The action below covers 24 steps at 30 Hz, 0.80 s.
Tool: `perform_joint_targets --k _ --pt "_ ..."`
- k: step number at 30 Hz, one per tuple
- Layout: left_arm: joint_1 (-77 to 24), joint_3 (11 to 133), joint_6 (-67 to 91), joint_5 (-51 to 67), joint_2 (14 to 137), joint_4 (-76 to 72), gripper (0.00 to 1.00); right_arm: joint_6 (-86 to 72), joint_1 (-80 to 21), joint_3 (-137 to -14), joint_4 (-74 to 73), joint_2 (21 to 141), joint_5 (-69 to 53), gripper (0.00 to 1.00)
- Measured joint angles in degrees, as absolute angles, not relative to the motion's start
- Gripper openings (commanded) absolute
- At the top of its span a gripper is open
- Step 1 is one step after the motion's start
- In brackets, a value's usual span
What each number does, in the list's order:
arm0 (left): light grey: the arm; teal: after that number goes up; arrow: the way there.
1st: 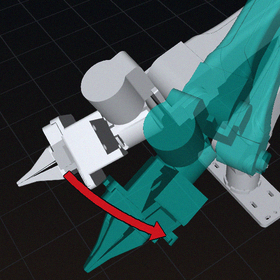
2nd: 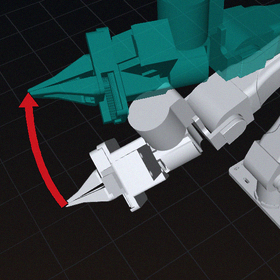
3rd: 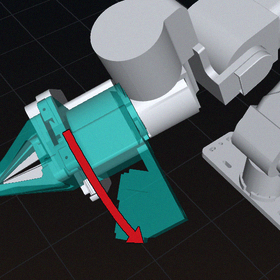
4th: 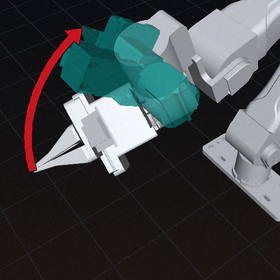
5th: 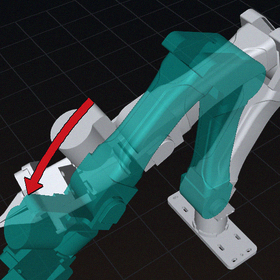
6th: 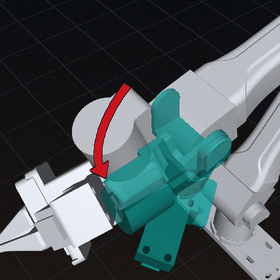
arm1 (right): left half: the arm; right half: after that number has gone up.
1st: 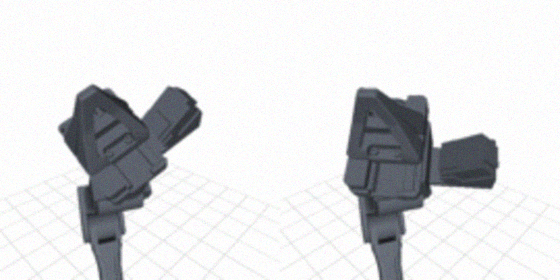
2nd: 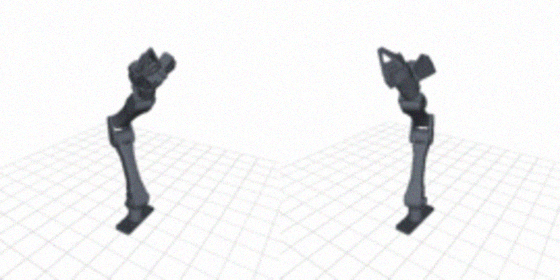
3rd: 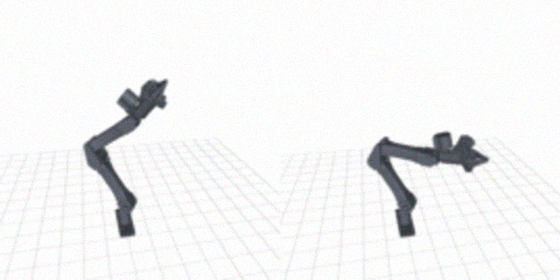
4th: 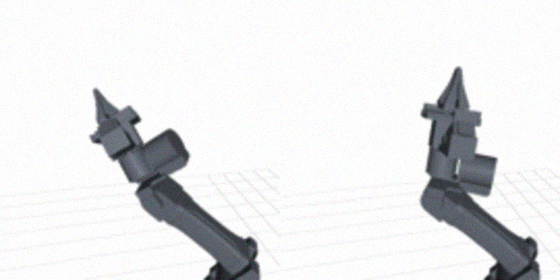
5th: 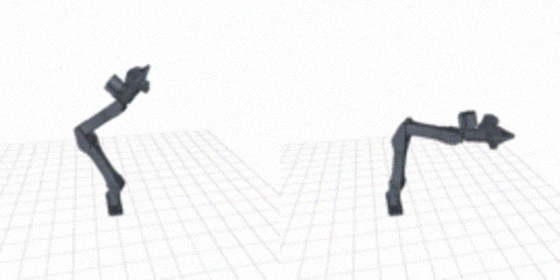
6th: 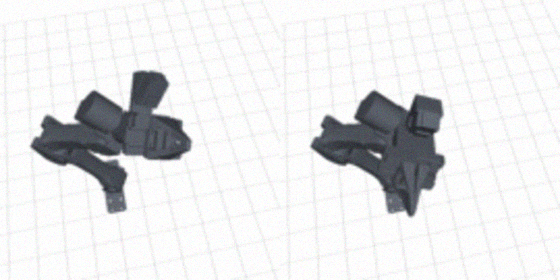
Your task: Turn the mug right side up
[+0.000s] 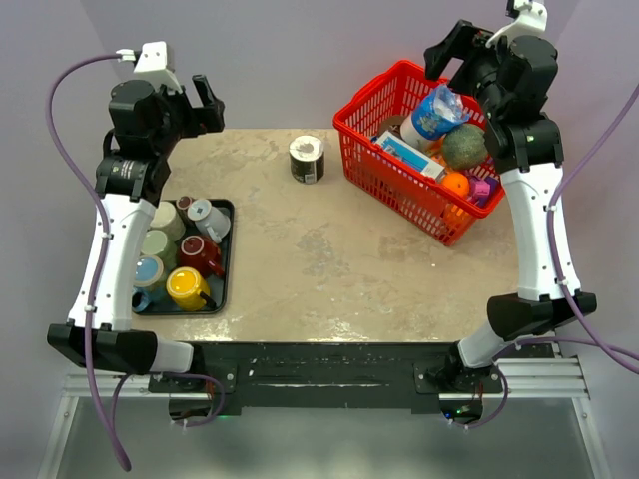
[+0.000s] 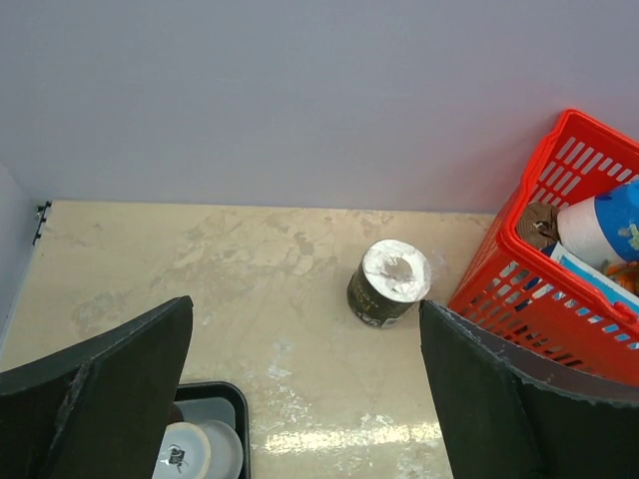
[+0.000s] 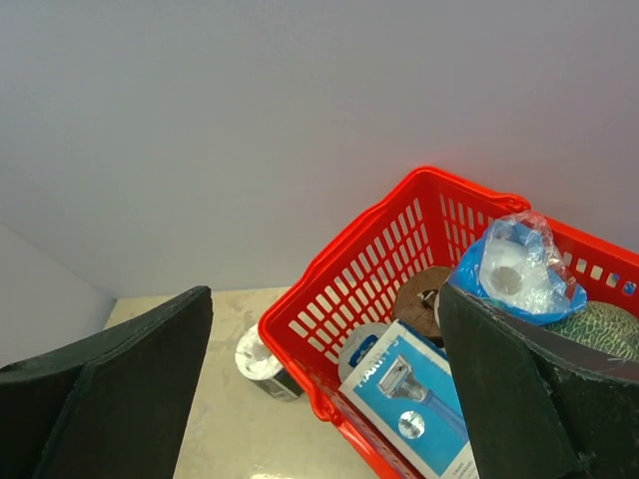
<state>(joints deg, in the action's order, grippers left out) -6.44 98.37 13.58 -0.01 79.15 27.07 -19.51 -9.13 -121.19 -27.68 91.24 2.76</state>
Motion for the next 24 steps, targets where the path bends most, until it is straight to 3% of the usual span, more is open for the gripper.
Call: perform_joint_targets --k 11,24 --pt "-5.48 83.88 14.44 -4.49 72.20 24.03 0.99 -18.55 -10.07 -123.17 -27.33 93.95 -12.95 0.99" --pt "3.42 76.86 26.87 -7.81 71.37 39.64 0.99 -15.31 -33.95 -111.13 -21.34 98.21 -17.87 0.99"
